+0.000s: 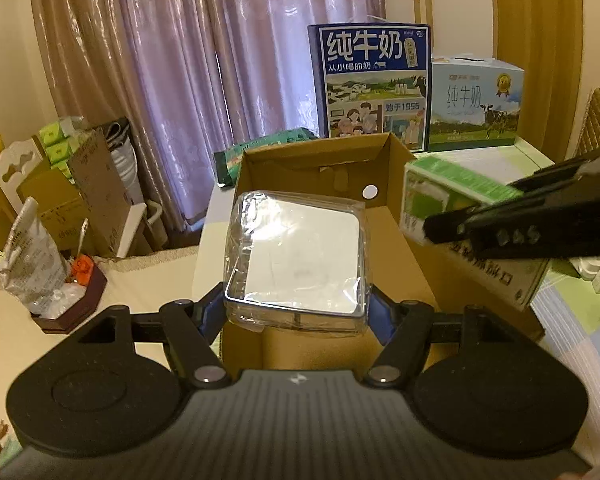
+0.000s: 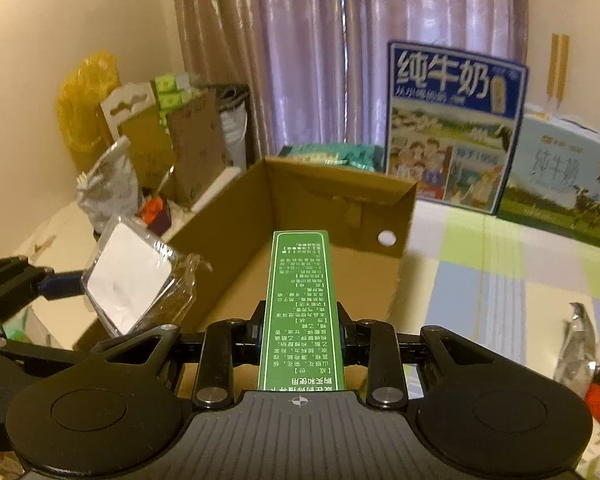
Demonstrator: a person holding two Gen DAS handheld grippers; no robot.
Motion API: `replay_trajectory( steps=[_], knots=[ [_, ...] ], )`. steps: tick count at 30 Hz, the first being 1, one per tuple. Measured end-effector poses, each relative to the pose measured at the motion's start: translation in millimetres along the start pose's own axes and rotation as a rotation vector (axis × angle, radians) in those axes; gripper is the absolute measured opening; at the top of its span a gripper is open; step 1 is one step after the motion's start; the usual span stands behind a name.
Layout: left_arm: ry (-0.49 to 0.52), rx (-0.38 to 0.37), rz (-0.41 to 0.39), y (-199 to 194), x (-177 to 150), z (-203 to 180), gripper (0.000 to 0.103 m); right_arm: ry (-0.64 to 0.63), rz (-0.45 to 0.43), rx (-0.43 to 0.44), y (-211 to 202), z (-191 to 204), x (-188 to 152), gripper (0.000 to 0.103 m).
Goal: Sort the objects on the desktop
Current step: 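Carry the wrapped pad with the left gripper while the right carries the green box to the cardboard box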
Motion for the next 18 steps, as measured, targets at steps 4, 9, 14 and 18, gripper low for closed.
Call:
replay_trajectory(
  steps=[4, 9, 14, 18],
  knots=[
    [0.009, -0.027, 0.007, 11, -4, -1, 0.067, -0.010, 0.023, -0.005, 13, -2, -7, 0.028],
    [0.018, -0.031, 0.013, 22, -8, -1, 0.070, -0.003, 0.035, -0.012, 25, -6, -8, 0.028],
    [0.001, -0.014, -0.007, 15, -9, 7, 0.070, 0.010, 0.041, -0.011, 26, -5, -10, 0.028],
    [-0.023, 0.005, -0.020, 4, -13, 16, 0.070, 0.022, 0.050, 0.003, 29, -3, -9, 0.028]
  ],
)
Point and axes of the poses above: each gripper's, at about its wrist camera, not at the fingertips, and y roughly the way its jaws point, z to its left, x to its top, the point moved 5 cm from there along y, roughly the way its jaws point, and after that the axes turned 9 degrees about y, right-handed, at the moved point
